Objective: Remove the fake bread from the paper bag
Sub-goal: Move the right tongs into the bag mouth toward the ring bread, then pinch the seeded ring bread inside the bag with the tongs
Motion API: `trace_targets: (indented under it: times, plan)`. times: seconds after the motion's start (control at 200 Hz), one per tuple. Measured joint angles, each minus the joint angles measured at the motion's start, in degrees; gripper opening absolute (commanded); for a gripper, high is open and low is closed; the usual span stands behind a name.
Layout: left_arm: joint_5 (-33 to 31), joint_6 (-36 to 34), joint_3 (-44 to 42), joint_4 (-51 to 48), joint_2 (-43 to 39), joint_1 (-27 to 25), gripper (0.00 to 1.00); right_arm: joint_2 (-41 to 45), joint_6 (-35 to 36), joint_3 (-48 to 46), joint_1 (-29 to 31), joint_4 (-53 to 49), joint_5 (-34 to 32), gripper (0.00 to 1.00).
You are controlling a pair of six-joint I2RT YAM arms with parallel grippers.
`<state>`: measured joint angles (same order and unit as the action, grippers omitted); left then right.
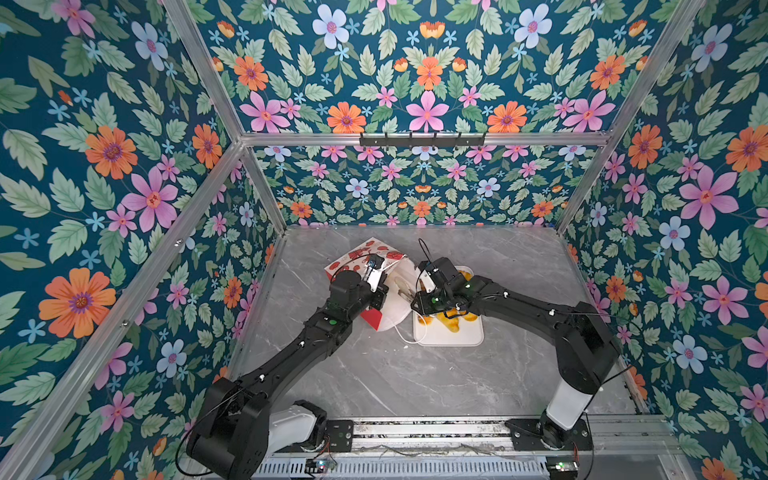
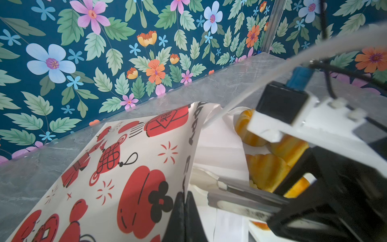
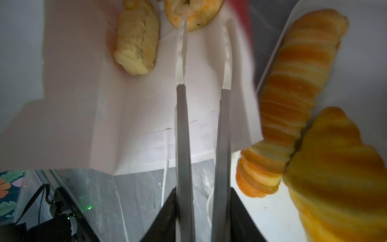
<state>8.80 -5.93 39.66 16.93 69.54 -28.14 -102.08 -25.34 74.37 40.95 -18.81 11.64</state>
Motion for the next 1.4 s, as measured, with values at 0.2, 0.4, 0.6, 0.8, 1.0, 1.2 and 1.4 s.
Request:
trace_targets:
  times: [0.2, 0.4, 0.6, 0.8, 1.0, 1.2, 1.4]
  plan:
    - [0.76, 0.72, -0.04, 0.42, 1.51, -0.61, 0.0, -2.12, -2.29, 0.46, -0.76, 1.7, 1.77, 0.35]
    - [1.49, 2.54, -0.76, 3.96, 3.45, -1.55, 0.0, -3.04, -4.83, 0.85, -0.92, 4.2, 3.15, 0.36]
    - [1.49, 3.48, -1.05, 6.6, 5.29, -2.34, 0.0, -5.16, -7.39, 1.9, -1.55, 5.99, 3.37, 0.36]
    - [0.94, 4.28, -1.7, 7.54, 5.55, -2.8, 0.0, -6.93, -9.18, 3.34, -1.79, 7.69, 4.74, 0.36]
    - [0.0, 5.4, -2.95, 8.9, 4.72, -2.99, 0.0, -6.32, -10.95, 2.08, -1.86, 9.81, 5.73, 0.36]
    - [-1.6, 8.33, -2.43, 10.73, 4.7, -3.06, 0.0, -1.92, -12.74, -4.17, -1.62, 13.03, 4.52, 0.36]
    - [-7.08, 11.32, -0.26, 10.93, 5.7, -3.1, 0.0, 1.33, -13.42, -6.36, 1.53, 13.44, 1.27, 0.35]
